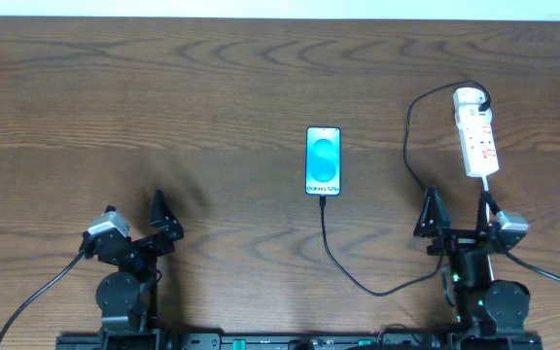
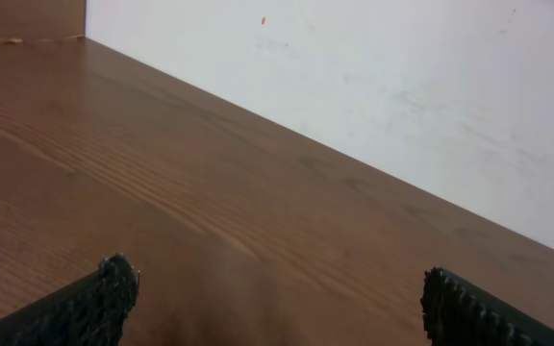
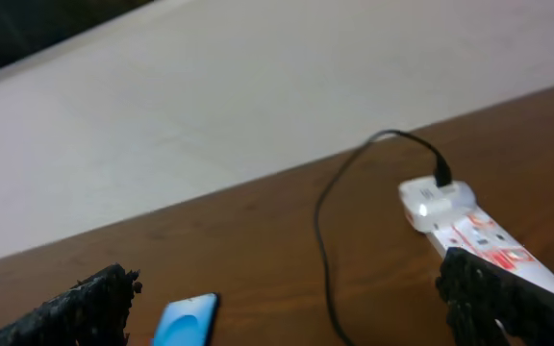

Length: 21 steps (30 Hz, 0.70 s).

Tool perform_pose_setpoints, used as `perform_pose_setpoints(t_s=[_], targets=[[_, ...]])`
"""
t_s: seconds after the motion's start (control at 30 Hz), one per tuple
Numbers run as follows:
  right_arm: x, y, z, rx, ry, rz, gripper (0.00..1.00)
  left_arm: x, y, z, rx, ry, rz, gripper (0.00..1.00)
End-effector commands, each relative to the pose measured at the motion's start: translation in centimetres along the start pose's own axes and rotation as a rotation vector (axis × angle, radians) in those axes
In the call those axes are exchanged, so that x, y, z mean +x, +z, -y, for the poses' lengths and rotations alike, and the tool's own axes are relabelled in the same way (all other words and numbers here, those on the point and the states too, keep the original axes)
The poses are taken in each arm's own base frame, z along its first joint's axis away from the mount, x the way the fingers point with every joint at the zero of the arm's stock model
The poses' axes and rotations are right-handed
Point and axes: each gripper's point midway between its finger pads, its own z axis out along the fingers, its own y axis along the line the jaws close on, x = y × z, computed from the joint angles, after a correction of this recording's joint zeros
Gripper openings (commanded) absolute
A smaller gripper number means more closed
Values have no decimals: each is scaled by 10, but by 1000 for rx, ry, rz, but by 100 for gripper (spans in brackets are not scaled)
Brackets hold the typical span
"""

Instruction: Plug charger to phone and switch on socket

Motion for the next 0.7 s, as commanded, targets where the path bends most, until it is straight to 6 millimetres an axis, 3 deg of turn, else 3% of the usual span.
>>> perform_pose_setpoints(t_s=[0.0, 0.23, 0.5, 0.67], targets=[[10, 0, 9, 22, 7, 0, 99, 16, 2, -8, -25, 11, -34, 96], [37, 2, 23, 65, -7, -70, 99, 16, 2, -8, -25, 11, -34, 96], [38, 2, 22, 50, -282, -83, 99, 16, 2, -8, -25, 11, -34, 96], [38, 2, 22, 49, -308, -84, 99, 16, 2, -8, -25, 11, -34, 96]])
